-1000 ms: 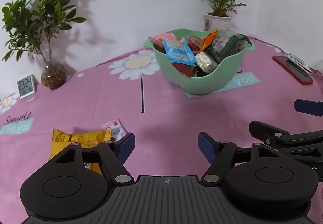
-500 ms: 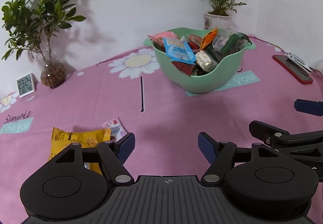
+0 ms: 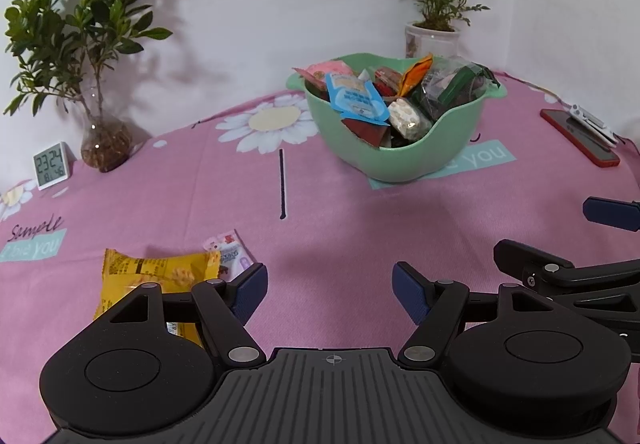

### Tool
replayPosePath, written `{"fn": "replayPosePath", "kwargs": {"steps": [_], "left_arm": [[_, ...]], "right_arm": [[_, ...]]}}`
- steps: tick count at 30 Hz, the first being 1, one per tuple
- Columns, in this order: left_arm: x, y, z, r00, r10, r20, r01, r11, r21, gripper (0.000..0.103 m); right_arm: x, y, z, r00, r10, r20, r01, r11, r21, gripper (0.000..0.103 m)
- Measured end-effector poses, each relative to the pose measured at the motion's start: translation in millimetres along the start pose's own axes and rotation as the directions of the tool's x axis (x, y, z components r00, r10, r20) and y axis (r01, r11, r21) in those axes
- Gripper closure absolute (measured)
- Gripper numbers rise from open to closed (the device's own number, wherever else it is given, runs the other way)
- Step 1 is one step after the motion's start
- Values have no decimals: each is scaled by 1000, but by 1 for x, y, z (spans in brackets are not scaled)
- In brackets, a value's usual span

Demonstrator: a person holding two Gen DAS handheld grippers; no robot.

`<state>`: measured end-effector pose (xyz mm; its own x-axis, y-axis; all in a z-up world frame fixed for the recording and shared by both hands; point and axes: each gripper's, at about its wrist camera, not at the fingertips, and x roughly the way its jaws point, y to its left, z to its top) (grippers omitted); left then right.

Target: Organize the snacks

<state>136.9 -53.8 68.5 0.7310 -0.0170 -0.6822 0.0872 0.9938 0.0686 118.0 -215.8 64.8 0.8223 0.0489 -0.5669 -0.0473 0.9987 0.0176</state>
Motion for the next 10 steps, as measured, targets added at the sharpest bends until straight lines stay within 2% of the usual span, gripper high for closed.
{"fn": "replayPosePath", "kwargs": {"steps": [10], "left_arm": [[-1,4,-3,1000,-19,9,19,1000,-8,0]], "right_arm": [[0,2,-4,1000,4,-4,-4,1000,1,3]]}}
